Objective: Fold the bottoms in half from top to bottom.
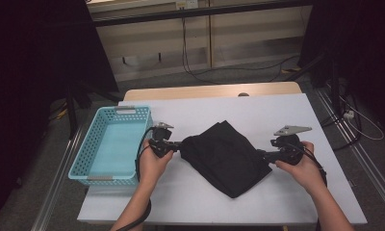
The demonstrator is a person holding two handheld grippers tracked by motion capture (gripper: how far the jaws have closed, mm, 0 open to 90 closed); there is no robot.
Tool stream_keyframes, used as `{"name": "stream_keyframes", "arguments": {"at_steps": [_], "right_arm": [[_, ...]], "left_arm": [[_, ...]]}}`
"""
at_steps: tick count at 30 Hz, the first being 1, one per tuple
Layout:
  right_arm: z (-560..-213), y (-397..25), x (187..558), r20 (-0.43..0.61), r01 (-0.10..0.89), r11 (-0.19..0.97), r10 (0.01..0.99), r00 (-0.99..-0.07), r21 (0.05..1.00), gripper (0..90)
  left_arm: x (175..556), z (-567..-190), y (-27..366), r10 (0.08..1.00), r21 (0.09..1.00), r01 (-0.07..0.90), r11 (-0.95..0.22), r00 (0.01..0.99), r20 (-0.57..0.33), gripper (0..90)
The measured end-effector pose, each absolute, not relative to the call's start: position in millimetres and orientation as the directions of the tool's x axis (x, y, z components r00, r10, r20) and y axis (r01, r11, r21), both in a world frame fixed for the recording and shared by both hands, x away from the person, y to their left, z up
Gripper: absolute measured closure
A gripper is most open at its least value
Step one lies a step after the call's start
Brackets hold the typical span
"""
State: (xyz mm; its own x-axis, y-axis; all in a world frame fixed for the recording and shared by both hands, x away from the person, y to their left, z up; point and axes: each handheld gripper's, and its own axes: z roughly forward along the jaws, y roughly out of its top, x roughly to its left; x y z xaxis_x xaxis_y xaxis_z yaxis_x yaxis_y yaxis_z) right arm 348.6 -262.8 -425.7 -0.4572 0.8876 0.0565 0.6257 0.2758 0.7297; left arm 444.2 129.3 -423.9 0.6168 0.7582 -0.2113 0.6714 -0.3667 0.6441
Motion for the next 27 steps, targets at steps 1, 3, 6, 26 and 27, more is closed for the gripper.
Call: {"name": "stream_keyframes", "arguments": {"at_steps": [1,3,6,26,27], "right_arm": [[-426,-263,349,0.057,0.625,0.275,0.887,-0.458,0.73,33.4],[-425,-263,348,0.058,0.624,0.274,0.887,-0.458,0.732,33.4],[-425,-264,348,0.064,0.626,0.267,0.889,-0.453,0.733,33.1],[-433,-233,349,0.027,0.61,0.328,0.867,-0.498,0.721,28.4],[-434,-230,349,0.02,0.607,0.332,0.867,-0.499,0.722,28.1]], "left_arm": [[449,-422,129,0.764,0.645,0.671,-0.366,0.612,-0.203,87.1],[459,-419,128,0.779,0.65,0.671,-0.357,0.598,-0.189,87.1],[476,-415,129,0.799,0.646,0.679,-0.35,0.576,-0.173,87.2],[499,-431,101,0.872,0.63,0.715,-0.305,0.476,-0.118,20.6],[498,-435,102,0.874,0.613,0.72,-0.324,0.476,-0.097,21.9]]}}
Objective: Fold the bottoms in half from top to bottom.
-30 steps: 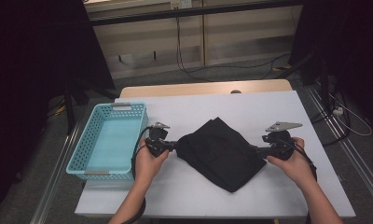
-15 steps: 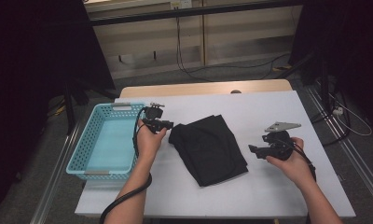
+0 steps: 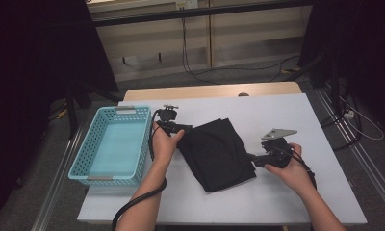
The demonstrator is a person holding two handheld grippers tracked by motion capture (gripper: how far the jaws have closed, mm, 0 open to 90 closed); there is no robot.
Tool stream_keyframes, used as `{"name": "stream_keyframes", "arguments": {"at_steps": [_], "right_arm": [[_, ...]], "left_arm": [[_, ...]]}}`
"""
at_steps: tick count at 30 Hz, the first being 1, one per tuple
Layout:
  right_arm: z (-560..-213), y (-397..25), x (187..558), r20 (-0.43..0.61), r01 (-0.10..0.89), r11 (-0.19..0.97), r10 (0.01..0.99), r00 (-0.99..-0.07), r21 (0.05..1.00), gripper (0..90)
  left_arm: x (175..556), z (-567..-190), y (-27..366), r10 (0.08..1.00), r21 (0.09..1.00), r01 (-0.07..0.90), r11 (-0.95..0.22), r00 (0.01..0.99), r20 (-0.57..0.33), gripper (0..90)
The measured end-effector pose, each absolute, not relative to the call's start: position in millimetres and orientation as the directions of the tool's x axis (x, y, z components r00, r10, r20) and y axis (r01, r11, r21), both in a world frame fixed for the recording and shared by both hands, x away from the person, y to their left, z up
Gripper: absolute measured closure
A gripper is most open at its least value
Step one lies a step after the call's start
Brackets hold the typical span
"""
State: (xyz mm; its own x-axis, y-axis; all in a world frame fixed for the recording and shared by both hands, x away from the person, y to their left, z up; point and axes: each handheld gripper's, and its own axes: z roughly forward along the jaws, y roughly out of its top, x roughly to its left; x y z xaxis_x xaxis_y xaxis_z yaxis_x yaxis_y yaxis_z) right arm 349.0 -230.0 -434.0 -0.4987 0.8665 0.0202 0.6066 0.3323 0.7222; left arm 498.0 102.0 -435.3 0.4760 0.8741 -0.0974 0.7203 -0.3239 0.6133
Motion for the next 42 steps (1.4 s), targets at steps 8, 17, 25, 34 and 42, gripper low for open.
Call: {"name": "stream_keyframes", "arguments": {"at_steps": [8,17,25,34,42], "right_arm": [[-440,-210,349,0.05,0.602,0.304,0.865,-0.498,0.738,26.4],[-439,-198,356,0.075,0.595,0.284,0.86,-0.505,0.752,32.1],[-454,-192,363,0.05,0.656,0.303,0.885,-0.462,0.692,29.4],[-460,-197,347,0.078,0.654,0.237,0.907,-0.415,0.718,33.0],[-446,-186,347,0.105,0.613,0.229,0.882,-0.46,0.756,26.1]], "left_arm": [[490,-445,117,0.88,0.594,0.738,-0.32,0.464,-0.102,32.0],[488,-445,120,0.877,0.591,0.738,-0.326,0.469,-0.102,35.2],[484,-443,124,0.876,0.58,0.746,-0.329,0.47,-0.107,46.9],[484,-443,123,0.876,0.573,0.753,-0.325,0.467,-0.118,44.5],[484,-443,125,0.871,0.578,0.749,-0.324,0.475,-0.128,43.7]]}}
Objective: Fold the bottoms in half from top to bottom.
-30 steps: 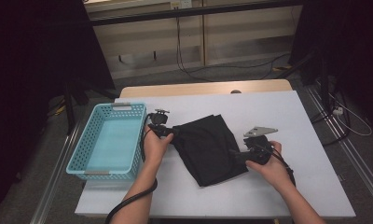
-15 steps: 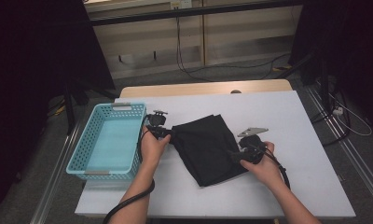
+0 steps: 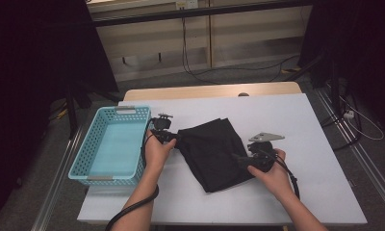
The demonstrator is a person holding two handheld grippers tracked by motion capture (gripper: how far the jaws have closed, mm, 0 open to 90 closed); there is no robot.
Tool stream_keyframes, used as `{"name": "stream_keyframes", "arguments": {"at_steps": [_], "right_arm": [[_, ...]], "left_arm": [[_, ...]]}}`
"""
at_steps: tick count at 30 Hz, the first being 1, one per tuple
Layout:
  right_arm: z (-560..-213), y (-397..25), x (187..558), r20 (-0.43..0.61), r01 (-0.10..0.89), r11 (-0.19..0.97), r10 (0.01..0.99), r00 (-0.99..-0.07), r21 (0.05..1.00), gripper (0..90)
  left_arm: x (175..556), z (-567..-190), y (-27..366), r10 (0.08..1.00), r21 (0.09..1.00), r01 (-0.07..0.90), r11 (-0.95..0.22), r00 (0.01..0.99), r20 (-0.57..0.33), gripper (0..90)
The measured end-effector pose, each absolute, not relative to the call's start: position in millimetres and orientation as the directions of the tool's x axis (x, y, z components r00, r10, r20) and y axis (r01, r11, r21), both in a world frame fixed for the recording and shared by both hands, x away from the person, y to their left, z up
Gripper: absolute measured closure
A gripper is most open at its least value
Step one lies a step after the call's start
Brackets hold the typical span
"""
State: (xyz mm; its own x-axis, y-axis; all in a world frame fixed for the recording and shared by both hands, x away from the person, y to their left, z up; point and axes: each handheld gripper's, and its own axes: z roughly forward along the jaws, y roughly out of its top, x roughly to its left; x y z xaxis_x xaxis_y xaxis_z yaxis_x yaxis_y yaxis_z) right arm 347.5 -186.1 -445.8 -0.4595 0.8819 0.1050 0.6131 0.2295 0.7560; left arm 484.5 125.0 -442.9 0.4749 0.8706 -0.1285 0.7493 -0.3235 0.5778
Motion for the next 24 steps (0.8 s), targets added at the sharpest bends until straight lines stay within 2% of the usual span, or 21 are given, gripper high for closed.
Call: {"name": "stream_keyframes", "arguments": {"at_steps": [3,6,14,17,22,23,24], "right_arm": [[-455,-178,348,0.049,0.635,0.294,0.884,-0.465,0.714,25.3],[-460,-182,346,0.099,0.657,0.244,0.893,-0.438,0.713,30.6],[-463,-178,338,0.081,0.65,0.214,0.916,-0.392,0.729,34.2],[-463,-176,335,0.093,0.649,0.188,0.923,-0.374,0.737,42.4],[-463,-174,333,0.125,0.654,0.165,0.92,-0.373,0.739,55.6],[-462,-173,333,0.125,0.655,0.166,0.919,-0.373,0.738,59.2],[-462,-172,334,0.137,0.656,0.16,0.916,-0.377,0.737,68.0]], "left_arm": [[484,-444,125,0.871,0.584,0.747,-0.318,0.474,-0.131,43.7],[484,-444,125,0.869,0.585,0.746,-0.318,0.476,-0.135,42.8],[485,-443,124,0.866,0.574,0.75,-0.327,0.482,-0.136,39.1],[485,-443,123,0.866,0.57,0.754,-0.328,0.48,-0.137,38.5],[486,-442,120,0.862,0.554,0.763,-0.333,0.485,-0.15,32.1],[487,-441,119,0.864,0.548,0.771,-0.324,0.477,-0.16,30.7],[487,-441,119,0.865,0.543,0.779,-0.313,0.47,-0.175,29.0]]}}
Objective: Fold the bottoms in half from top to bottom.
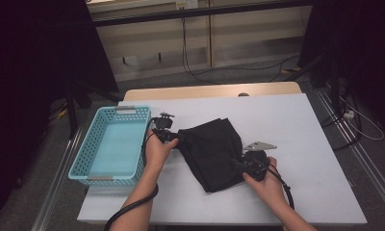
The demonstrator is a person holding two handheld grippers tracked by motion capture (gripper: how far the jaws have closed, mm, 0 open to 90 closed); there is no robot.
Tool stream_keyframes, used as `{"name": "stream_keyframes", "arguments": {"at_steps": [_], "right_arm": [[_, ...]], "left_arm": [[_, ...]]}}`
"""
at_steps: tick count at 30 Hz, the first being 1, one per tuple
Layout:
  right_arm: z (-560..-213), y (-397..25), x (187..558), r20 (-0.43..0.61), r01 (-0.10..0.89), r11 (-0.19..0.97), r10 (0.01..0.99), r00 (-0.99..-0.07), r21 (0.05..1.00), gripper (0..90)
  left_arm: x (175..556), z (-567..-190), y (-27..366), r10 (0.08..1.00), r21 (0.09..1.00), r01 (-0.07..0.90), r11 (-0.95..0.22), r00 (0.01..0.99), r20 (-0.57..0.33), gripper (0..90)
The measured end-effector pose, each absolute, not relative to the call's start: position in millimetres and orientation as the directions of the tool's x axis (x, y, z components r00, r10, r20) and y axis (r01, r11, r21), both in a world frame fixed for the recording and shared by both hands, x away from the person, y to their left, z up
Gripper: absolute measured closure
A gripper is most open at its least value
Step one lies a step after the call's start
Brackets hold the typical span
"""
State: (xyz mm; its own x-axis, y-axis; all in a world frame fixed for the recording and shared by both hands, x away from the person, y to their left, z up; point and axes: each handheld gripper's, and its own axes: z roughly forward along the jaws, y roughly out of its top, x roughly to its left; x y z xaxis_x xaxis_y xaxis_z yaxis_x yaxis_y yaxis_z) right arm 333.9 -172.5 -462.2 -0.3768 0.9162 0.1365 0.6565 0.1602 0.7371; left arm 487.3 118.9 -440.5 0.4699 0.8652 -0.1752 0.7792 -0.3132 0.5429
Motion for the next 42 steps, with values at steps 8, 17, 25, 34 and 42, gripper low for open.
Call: {"name": "stream_keyframes", "arguments": {"at_steps": [8,17,25,34,42], "right_arm": [[-463,-169,336,0.185,0.652,0.136,0.898,-0.398,0.746,77.5],[-463,-169,334,0.182,0.641,0.142,0.893,-0.412,0.755,77.9],[-463,-164,331,0.185,0.63,0.143,0.886,-0.426,0.763,79.6],[-452,-160,327,0.145,0.564,0.156,0.88,-0.452,0.811,80.8],[-439,-154,322,0.131,0.511,0.156,0.867,-0.481,0.845,81.2]], "left_arm": [[489,-435,114,0.876,0.535,0.784,-0.315,0.457,-0.155,16.9],[488,-437,95,0.887,0.465,0.808,-0.362,0.452,-0.096,26.0],[488,-432,91,0.87,0.403,0.855,-0.328,0.439,-0.223,78.9],[504,-409,95,0.883,0.274,0.898,-0.345,0.41,-0.23,82.1],[512,-374,98,0.882,0.231,0.896,-0.38,0.426,-0.202,82.6]]}}
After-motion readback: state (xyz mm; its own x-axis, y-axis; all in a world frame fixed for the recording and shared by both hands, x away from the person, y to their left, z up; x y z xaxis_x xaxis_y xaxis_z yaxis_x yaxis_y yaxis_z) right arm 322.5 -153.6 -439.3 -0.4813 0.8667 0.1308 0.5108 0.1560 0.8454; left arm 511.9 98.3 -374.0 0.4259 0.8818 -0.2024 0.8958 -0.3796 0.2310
